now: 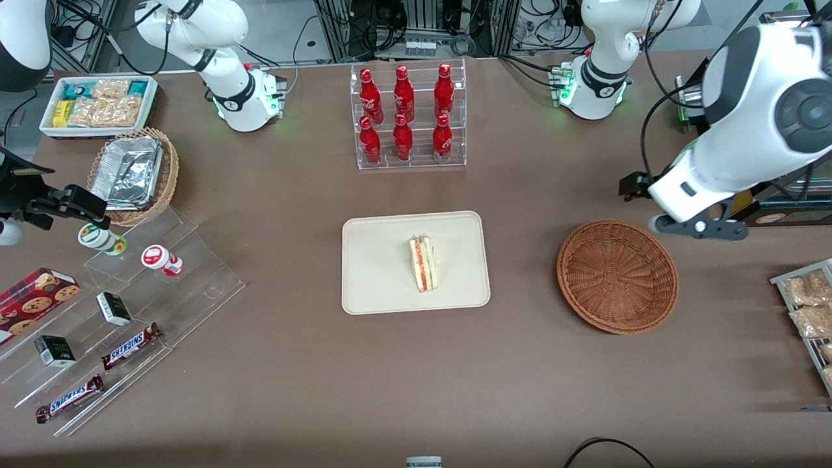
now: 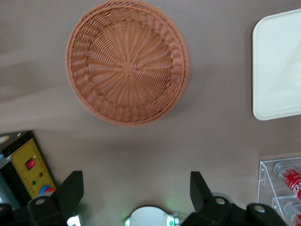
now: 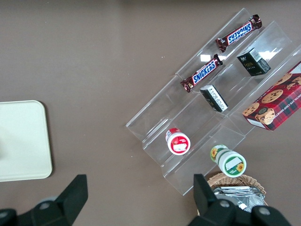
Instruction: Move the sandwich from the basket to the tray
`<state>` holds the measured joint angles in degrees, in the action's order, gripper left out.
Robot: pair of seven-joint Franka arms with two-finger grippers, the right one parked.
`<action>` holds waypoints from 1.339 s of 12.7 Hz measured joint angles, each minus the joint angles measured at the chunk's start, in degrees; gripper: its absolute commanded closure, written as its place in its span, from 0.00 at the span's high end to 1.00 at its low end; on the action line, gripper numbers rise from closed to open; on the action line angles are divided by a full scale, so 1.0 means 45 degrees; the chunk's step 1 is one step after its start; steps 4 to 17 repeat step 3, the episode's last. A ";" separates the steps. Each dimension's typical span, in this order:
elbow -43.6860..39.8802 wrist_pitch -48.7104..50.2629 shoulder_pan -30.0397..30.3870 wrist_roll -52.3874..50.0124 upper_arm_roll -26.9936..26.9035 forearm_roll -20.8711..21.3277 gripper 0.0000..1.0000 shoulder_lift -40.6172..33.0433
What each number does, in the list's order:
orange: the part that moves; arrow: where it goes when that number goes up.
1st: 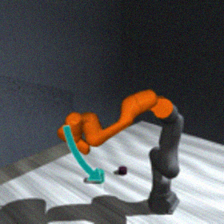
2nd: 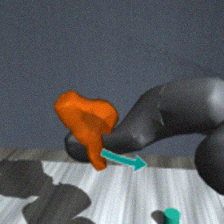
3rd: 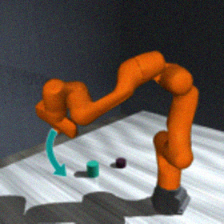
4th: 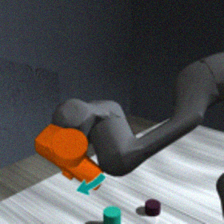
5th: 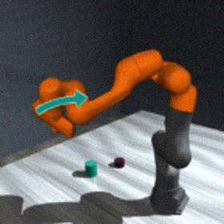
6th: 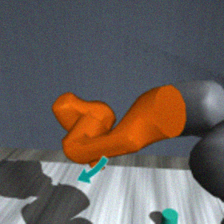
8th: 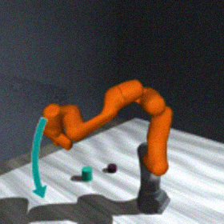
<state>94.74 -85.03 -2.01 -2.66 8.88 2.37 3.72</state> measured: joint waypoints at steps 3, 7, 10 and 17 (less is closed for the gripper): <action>0.0007 0.0617 0.0461 0.0463 0.0012 -0.0070 1.00 -0.0650; 0.0007 0.0617 0.0461 0.0463 0.0012 -0.0070 1.00 -0.0650; 0.0007 0.0617 0.0461 0.0463 0.0012 -0.0070 1.00 -0.0650; 0.0007 0.0617 0.0461 0.0463 0.0012 -0.0070 1.00 -0.0650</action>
